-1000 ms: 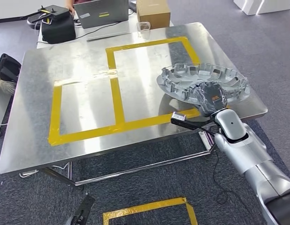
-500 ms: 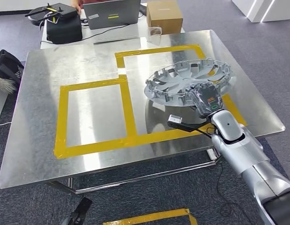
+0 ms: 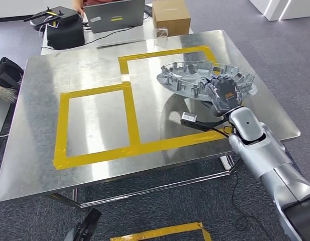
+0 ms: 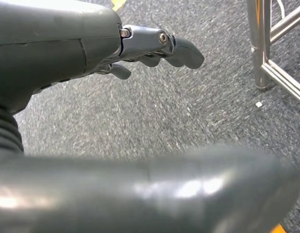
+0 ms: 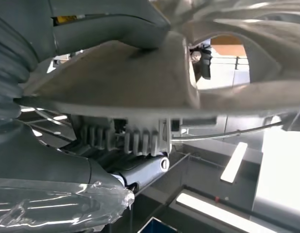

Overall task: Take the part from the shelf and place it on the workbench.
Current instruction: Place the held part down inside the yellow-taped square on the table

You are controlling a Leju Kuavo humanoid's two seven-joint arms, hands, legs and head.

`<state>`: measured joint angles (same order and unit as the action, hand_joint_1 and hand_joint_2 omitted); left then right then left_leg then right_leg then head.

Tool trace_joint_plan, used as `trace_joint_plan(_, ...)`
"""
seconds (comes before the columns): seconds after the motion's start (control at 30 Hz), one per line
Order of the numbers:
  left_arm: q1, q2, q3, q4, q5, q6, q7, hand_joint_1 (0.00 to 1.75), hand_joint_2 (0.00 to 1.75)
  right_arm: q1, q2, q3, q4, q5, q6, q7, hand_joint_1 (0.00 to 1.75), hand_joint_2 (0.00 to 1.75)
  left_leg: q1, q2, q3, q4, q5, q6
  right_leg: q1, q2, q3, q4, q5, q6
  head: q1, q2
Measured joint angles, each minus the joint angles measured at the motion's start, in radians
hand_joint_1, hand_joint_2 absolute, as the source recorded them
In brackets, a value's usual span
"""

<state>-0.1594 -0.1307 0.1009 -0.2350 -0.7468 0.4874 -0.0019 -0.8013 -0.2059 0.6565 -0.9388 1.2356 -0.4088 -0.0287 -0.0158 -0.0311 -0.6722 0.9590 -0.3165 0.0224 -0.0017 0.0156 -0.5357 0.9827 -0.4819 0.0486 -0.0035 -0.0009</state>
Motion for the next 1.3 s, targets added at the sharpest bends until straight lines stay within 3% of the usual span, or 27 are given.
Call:
trace_joint_plan(0.07,0.000,0.002,-0.004,0.000,0.000,-0.002,0.000,0.00,0.00,-0.003,0.001,0.000,0.000,0.000,0.000,-0.003,0.00,0.00,0.000,0.000,0.000,0.000,0.000,-0.003,0.000,0.000,0.000,0.000,0.000,0.000,0.000,0.000)
trace_joint_plan(0.27,0.000,0.004,-0.006,0.000,0.001,-0.002,0.012,0.00,0.00,-0.016,0.001,0.001,0.000,-0.006,0.000,-0.005,0.00,0.00,0.000,0.000,0.000,0.000,-0.001,-0.007,0.000,-0.001,0.001,0.000,0.000,-0.001,0.000,0.000)
trace_joint_plan(1.3,0.000,0.013,-0.006,0.000,0.002,-0.012,0.034,0.00,0.00,-0.022,0.006,0.000,-0.011,-0.027,0.004,-0.007,0.00,0.00,-0.002,0.000,0.000,0.001,0.002,-0.005,-0.002,-0.001,0.003,-0.002,0.005,0.000,0.000,0.000)
